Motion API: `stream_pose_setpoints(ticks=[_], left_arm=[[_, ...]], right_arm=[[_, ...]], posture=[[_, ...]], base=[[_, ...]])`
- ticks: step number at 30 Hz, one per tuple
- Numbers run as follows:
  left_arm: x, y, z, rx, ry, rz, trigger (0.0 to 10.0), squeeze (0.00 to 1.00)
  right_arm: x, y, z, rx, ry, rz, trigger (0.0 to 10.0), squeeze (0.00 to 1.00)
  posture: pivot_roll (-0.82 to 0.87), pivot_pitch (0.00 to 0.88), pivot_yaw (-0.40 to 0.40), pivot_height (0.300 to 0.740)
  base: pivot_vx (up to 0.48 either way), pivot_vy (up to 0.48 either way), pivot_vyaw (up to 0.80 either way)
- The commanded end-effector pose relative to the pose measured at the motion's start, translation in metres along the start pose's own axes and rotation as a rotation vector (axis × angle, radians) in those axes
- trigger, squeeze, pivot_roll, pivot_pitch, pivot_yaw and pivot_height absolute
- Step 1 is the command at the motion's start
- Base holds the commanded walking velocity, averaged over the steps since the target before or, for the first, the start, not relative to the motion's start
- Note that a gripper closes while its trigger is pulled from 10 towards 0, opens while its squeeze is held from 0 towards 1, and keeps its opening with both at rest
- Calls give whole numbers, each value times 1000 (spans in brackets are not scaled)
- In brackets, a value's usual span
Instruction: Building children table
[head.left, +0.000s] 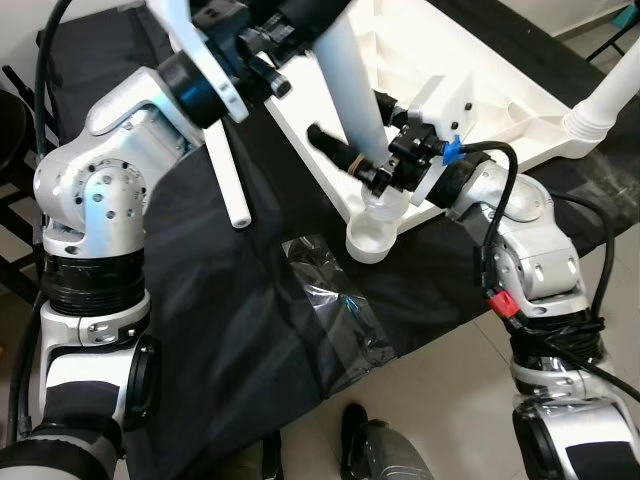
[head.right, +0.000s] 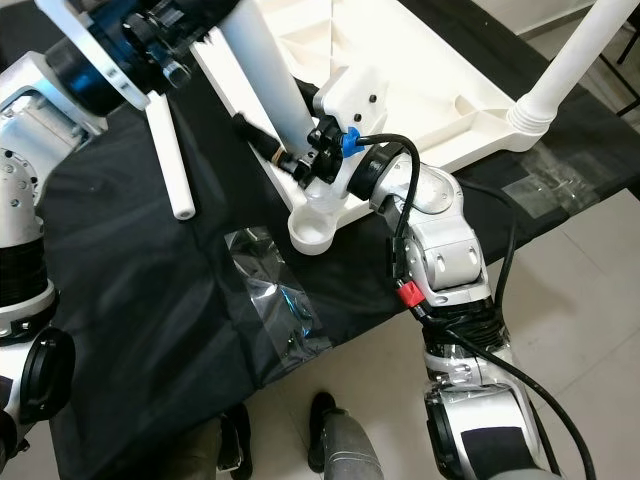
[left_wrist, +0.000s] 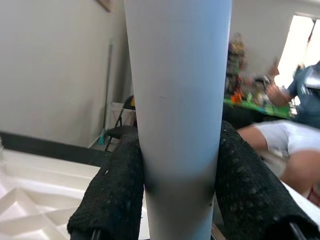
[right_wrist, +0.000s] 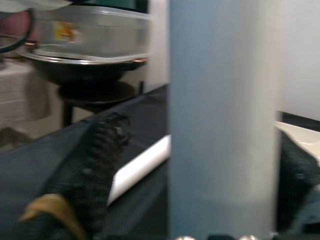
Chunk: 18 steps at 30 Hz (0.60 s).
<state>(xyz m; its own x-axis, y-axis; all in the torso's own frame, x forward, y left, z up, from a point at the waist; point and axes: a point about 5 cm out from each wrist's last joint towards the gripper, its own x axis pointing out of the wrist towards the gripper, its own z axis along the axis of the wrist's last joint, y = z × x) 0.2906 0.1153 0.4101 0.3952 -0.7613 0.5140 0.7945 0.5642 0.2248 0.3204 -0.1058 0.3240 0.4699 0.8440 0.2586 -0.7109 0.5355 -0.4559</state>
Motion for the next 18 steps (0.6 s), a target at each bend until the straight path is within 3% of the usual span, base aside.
stream_pose_setpoints(ticks=[1,5,8,9,12,13,18], left_arm=[[-15,0,3,54,86,-56,0,0],[-19,-6,4,76,127,-133,0,0],[-11,-14,-2,56,129,-202,0,0],[-7,-18,-4,50,132,-236,0,0],[-5,-20,-5,50,135,-261,0,0],[-2,-23,-8,60,161,-311,0,0],[0,-26,-9,63,179,-354,0,0]], right_arm=[[2,0,2,28,5,74,10000,1000],[2,-7,5,35,8,90,10000,1000],[3,-7,7,33,21,141,10000,1000],[3,-5,7,58,27,187,10000,769],[3,-4,7,79,31,221,10000,769],[1,-2,6,110,50,266,10000,0],[-1,-2,0,118,98,284,10000,0]], posture=[[21,207,-15,740],[18,200,-14,740],[20,191,-14,740],[20,185,-13,740],[20,185,-13,740],[22,182,-10,740],[24,180,-7,740]], base=[[0,0,0],[0,0,0],[0,0,0],[0,0,0],[0,0,0],[0,0,0],[0,0,0]])
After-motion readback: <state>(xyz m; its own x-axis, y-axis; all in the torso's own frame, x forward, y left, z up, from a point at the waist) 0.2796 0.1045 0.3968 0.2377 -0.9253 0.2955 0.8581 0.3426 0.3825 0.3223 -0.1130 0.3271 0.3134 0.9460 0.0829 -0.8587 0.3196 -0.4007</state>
